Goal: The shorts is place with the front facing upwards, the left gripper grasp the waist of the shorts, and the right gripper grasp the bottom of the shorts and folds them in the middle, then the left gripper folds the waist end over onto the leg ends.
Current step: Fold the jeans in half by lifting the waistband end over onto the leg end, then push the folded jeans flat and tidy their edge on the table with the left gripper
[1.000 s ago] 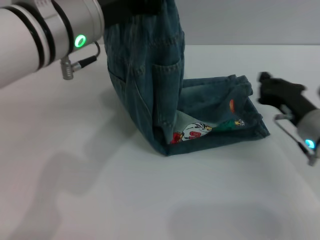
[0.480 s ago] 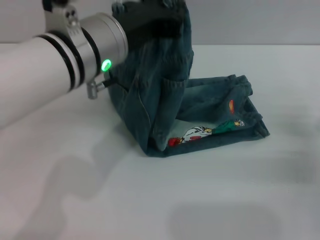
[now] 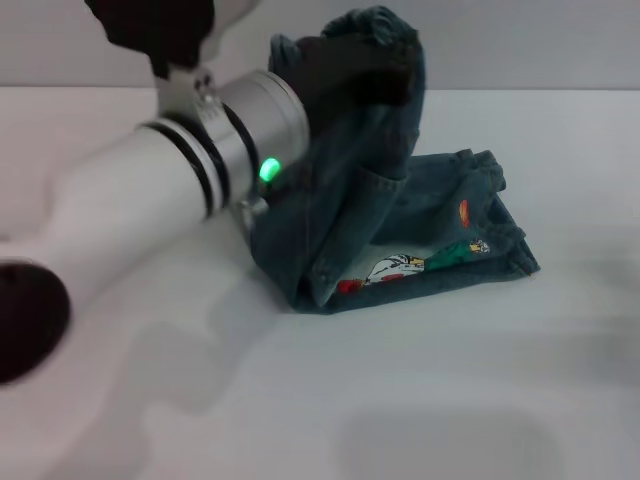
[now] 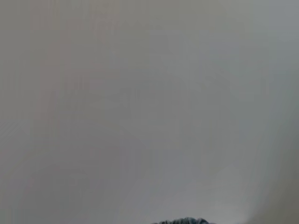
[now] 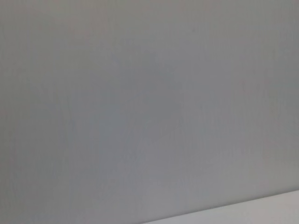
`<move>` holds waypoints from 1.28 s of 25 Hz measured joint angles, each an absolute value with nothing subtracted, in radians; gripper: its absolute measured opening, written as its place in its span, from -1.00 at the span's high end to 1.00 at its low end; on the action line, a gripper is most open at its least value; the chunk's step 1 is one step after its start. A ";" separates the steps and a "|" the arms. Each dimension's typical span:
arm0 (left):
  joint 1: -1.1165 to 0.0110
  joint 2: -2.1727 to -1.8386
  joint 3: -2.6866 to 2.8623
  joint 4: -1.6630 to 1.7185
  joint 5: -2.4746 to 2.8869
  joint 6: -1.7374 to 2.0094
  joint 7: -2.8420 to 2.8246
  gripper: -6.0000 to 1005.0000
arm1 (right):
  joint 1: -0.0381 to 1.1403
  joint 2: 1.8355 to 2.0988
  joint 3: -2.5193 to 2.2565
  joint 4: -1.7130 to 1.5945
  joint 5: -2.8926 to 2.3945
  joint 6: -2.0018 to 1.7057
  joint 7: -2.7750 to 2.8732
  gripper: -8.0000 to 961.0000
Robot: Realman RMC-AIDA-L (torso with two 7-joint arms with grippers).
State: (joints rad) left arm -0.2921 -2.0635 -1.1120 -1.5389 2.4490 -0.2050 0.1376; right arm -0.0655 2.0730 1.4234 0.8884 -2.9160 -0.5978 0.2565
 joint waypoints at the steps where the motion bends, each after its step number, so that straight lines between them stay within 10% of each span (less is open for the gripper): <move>1: -0.293 -2.064 -1.082 -1.520 2.444 -0.154 0.139 0.45 | -0.067 2.073 1.423 0.890 -2.916 -0.598 0.256 0.98; 13: -0.450 -2.068 -0.866 -1.254 2.479 0.143 0.055 0.41 | -0.077 2.068 1.418 0.904 -2.916 -0.592 0.257 0.98; 32: -0.333 -2.059 -0.874 -1.257 2.488 0.168 0.050 -0.59 | -0.101 2.070 1.367 0.917 -2.918 -0.663 0.229 0.98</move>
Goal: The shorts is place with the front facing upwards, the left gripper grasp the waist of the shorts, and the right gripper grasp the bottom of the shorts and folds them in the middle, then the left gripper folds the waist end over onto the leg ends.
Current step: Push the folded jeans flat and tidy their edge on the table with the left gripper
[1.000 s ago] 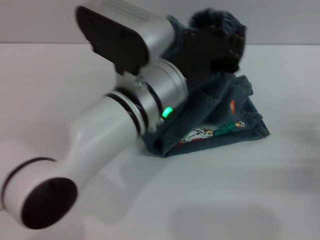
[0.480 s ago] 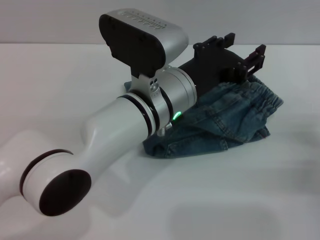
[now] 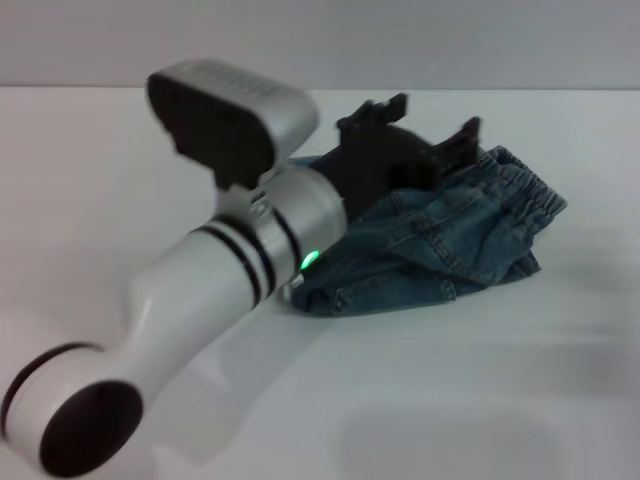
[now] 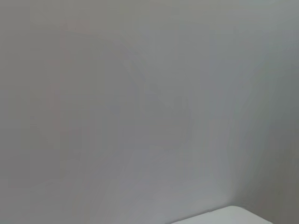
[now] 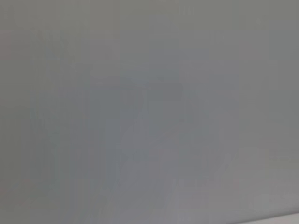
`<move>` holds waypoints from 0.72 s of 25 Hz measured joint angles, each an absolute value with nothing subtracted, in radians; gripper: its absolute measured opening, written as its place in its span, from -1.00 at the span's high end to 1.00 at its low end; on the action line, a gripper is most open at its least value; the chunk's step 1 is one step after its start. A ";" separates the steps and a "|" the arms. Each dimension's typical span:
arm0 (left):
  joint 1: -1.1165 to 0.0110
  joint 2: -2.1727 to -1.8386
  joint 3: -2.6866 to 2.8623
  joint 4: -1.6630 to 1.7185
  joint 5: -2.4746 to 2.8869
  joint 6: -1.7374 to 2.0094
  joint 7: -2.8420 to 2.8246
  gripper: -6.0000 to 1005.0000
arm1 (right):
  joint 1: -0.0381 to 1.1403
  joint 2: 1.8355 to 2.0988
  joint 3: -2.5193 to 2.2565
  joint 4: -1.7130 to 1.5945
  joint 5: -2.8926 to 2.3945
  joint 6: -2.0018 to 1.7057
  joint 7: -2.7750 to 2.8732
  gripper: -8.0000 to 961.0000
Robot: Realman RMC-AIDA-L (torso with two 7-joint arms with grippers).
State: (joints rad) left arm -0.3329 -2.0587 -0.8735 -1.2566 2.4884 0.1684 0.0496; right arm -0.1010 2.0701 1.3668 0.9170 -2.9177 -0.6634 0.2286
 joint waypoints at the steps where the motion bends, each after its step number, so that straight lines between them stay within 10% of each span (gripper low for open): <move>1: -0.314 -2.058 -0.870 -1.258 2.493 0.183 0.055 -0.63 | -0.103 2.071 1.367 0.914 -2.918 -0.671 0.229 0.98; 8: -0.224 -2.052 -0.834 -1.226 2.589 0.315 0.091 -0.49 | -0.101 2.071 1.359 0.878 -2.918 -0.706 0.228 0.98; 18: -0.204 -2.051 -0.691 -1.065 2.629 0.497 0.051 0.48 | -0.097 2.069 1.342 0.862 -2.918 -0.715 0.228 0.98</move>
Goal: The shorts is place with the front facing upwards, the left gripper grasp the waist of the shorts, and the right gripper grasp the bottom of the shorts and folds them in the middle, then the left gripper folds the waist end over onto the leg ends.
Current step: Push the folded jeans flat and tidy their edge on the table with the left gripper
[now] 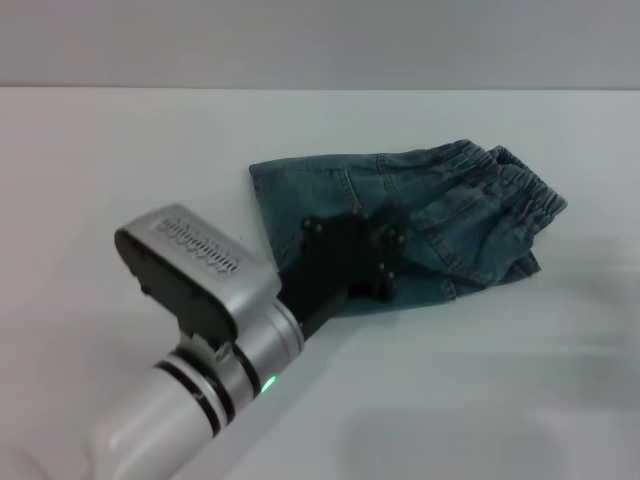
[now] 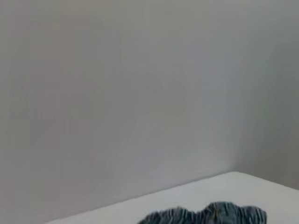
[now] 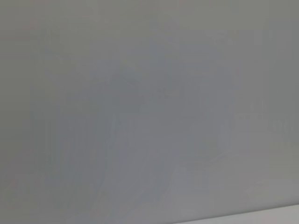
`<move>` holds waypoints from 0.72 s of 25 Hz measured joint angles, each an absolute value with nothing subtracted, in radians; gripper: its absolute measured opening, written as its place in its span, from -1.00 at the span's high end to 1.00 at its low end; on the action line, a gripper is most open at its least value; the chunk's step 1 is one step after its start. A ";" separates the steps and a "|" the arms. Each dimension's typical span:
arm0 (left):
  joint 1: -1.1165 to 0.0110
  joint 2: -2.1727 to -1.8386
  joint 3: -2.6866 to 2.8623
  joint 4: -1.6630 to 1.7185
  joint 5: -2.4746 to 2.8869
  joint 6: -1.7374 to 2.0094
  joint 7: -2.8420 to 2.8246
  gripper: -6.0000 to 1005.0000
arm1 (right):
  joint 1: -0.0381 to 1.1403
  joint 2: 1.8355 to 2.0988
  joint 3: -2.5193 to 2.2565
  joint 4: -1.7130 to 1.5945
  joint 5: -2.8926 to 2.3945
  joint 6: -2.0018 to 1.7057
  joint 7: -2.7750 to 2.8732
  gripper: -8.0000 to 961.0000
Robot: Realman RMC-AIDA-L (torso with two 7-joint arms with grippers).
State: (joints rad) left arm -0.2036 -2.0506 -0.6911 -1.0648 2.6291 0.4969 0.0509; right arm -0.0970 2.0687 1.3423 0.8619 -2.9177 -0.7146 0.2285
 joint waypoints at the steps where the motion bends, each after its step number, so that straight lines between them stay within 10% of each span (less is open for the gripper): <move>1: -0.204 -2.051 -0.687 -1.052 2.629 0.505 0.035 0.56 | -0.096 2.068 1.341 0.862 -2.918 -0.715 0.228 0.98; 18: -0.273 -2.065 -0.607 -0.841 2.631 0.629 -0.194 0.99 | -0.089 2.068 1.325 0.862 -2.918 -0.712 0.228 0.99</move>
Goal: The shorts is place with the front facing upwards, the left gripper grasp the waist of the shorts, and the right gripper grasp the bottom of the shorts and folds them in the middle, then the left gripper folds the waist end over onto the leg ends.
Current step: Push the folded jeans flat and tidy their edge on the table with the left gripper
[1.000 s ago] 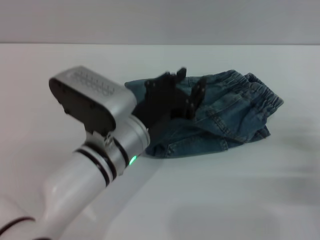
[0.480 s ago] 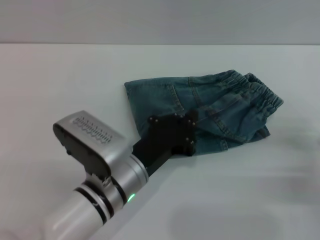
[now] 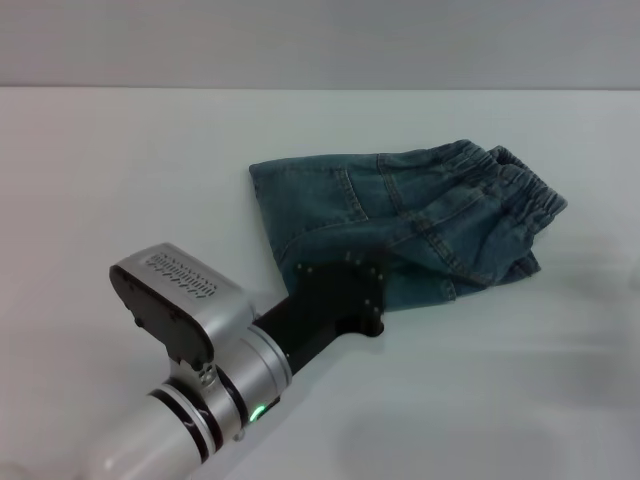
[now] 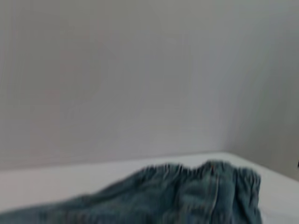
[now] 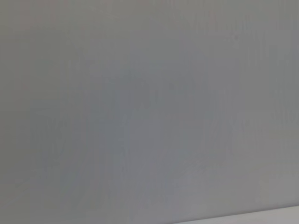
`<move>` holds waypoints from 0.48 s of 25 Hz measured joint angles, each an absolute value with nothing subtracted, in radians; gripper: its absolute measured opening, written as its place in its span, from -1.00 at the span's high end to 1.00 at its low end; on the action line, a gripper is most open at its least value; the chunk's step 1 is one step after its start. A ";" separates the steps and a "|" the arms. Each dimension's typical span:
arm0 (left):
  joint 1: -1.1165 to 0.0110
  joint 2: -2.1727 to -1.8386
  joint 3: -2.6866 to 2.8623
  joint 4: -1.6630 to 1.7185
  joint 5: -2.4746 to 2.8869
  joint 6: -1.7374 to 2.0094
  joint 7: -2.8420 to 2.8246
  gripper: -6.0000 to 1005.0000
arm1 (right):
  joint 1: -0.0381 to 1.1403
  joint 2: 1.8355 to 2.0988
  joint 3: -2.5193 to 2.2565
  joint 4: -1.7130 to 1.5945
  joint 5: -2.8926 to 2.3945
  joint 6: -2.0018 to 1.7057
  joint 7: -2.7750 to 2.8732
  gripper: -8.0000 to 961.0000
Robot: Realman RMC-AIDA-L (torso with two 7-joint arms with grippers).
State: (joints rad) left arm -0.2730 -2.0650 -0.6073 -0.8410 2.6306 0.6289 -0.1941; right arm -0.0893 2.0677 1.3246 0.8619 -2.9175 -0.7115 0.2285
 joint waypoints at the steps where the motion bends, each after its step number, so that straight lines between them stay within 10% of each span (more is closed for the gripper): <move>1: -0.273 -2.065 -0.607 -0.841 2.631 0.629 -0.194 0.99 | -0.090 2.068 1.324 0.862 -2.918 -0.712 0.228 0.99; 12: -0.360 -2.071 -0.644 -0.749 2.622 0.499 -0.280 0.99 | -0.097 2.069 1.321 0.865 -2.918 -0.714 0.230 0.99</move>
State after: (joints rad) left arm -0.3595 -2.0715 -0.6436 -0.7485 2.6220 0.4986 -0.2801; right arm -0.0966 2.0693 1.3207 0.8651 -2.9175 -0.7141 0.2298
